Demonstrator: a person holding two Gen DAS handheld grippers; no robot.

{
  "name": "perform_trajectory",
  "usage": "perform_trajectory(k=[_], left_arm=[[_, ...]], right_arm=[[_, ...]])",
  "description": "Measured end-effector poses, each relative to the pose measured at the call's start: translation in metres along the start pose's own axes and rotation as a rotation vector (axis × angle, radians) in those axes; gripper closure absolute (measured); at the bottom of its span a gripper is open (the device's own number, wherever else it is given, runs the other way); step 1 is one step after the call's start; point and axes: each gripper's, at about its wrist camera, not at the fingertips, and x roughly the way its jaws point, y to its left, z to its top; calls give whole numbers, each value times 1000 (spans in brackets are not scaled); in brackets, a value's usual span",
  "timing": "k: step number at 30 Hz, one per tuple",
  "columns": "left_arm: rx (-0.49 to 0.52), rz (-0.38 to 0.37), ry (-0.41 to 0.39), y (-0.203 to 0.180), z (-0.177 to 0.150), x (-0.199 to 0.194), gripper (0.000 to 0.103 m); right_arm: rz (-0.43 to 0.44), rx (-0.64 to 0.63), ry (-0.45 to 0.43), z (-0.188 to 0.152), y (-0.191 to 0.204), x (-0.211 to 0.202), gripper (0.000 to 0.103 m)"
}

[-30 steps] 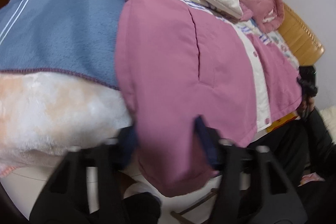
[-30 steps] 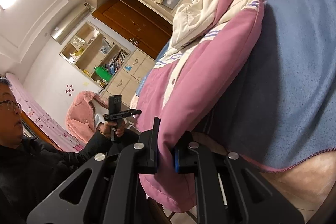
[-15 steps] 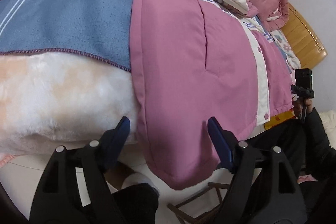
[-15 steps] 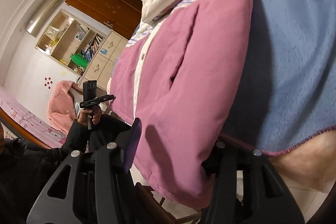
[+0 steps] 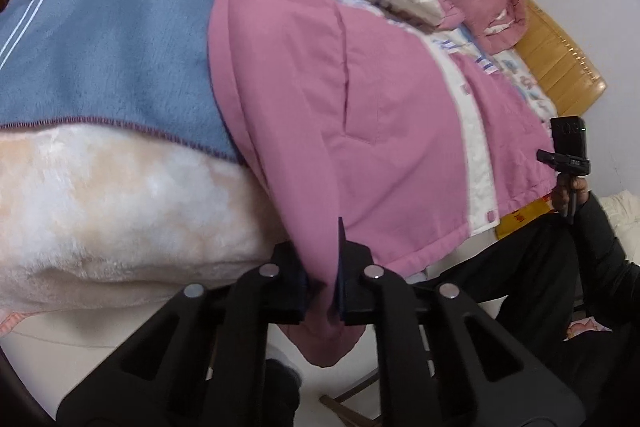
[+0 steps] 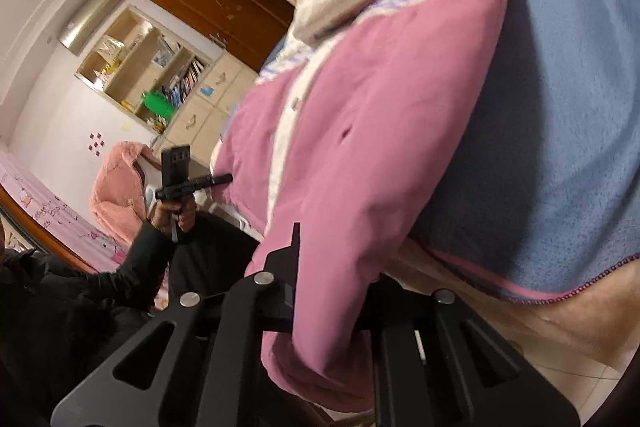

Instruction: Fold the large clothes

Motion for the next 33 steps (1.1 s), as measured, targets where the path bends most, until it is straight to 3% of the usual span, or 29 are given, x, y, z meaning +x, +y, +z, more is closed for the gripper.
perform_trajectory(k=[9,15,19,26,33], left_arm=[[-68,-246,-118,3,12,-29,94],[-112,-391,-220,-5,45,-54,94],[-112,-426,-273,-12,71,-70,94],[-126,-464,-359,-13,126,-90,94],[-198,-479,-452,2,203,-95,94]], right_arm=[[165,-10,-115,21,11,-9,92],[312,2,-247,45,16,-20,93],[379,-1,-308,70,23,-24,93],[422,5,-417,125,35,-41,93],[449,40,-509,201,30,-43,93]])
